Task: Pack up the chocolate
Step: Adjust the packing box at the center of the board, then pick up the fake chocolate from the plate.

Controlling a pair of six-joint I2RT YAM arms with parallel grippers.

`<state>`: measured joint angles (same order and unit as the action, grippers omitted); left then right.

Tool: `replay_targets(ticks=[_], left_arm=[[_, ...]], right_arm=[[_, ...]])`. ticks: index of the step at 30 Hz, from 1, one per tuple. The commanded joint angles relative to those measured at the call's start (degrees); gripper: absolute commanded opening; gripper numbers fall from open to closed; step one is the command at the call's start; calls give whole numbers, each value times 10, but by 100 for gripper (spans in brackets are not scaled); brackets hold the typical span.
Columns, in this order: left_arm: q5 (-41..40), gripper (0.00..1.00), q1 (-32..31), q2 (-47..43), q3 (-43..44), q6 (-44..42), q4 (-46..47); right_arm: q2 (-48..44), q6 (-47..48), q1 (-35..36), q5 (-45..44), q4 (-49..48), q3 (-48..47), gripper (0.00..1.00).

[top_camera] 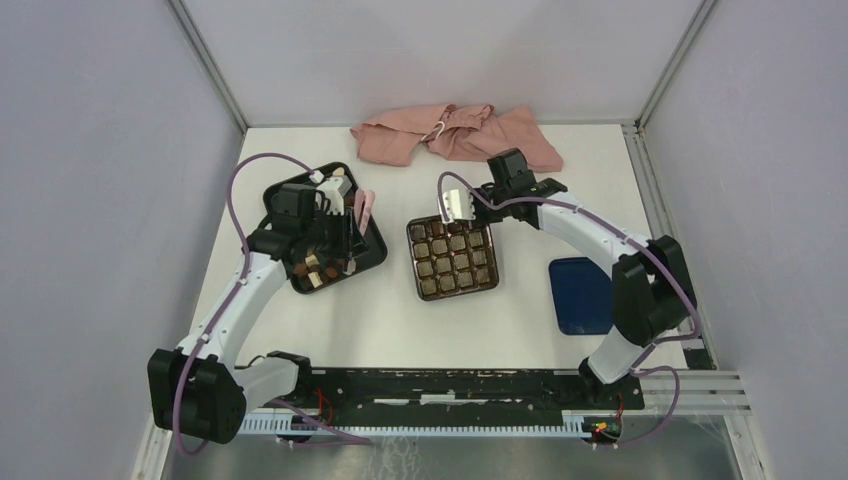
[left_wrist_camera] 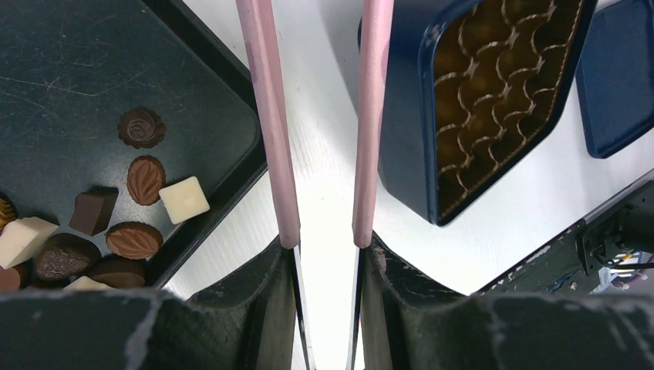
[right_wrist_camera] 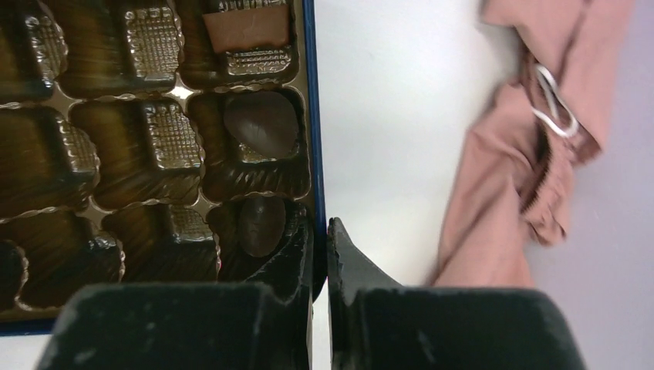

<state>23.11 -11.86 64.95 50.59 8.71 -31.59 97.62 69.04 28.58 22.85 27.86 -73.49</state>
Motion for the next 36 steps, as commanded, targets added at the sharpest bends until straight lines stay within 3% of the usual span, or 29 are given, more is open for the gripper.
replay_targets(ticks=[1,9,16,23,30,36], left_arm=[[13,37,3,-20,17,-14,5],[16,37,3,-28,24,-12,-3],[20,37,3,-10,21,-7,0],[17,37,6,37,42,3,-5],[-3,37,13,71,70,4,-28],[-43,37,18,87,101,-6,-57]], right_arm=[[-63,-88,2,-51,-99,29,0],[-49,-215,-16,-76,-73,18,0],[47,-341,-91,20,-7,-25,0],[103,-383,-116,56,5,-19,1],[125,-384,-127,96,33,-28,28],[64,-357,-149,106,60,-55,50]])
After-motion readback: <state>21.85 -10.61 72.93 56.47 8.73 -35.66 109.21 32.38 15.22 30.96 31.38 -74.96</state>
